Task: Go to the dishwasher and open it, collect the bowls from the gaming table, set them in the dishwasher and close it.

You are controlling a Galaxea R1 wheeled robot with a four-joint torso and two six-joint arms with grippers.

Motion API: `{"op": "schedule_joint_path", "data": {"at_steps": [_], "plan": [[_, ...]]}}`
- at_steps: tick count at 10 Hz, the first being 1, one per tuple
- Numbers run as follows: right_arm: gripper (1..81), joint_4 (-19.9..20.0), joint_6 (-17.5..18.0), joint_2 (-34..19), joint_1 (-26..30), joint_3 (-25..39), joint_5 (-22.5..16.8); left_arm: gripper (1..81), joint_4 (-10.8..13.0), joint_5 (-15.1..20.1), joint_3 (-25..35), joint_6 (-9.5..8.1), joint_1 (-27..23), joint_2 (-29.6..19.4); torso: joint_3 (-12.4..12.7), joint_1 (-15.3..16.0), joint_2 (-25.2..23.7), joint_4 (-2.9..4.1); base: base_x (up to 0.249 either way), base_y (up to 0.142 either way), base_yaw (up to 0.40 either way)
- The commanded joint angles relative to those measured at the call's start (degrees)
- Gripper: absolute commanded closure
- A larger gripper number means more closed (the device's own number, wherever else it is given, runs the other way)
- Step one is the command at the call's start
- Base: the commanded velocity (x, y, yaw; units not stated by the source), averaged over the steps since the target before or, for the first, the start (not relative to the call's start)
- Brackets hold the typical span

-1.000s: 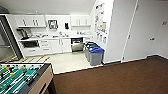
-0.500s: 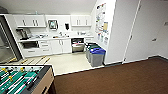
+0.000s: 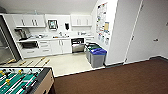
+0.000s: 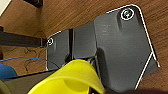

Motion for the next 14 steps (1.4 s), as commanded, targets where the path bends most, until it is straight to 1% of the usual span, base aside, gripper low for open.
{"op": "schedule_joint_path", "data": {"at_steps": [1,12,14], "plan": [[81.1,-0.72,-0.08,-1.25,2.40,0.43,-1.72,81.1,0.49,1.53,0.37,0.06,-2.10,-1.10,0.00,0.05,0.00,0.00,0.126,0.000,0.000],[81.1,-0.64,-0.08,-1.08,2.49,-0.10,-1.72,81.1,0.31,1.53,0.37,0.06,-2.10,-1.11,0.00,0.05,0.00,0.00,0.127,0.000,0.000],[81.1,-0.64,-0.08,-1.08,2.49,-0.10,-1.72,81.1,0.22,1.53,0.37,0.06,-2.10,-1.11,0.00,0.05,0.00,0.00,0.128,0.076,0.000]]}}
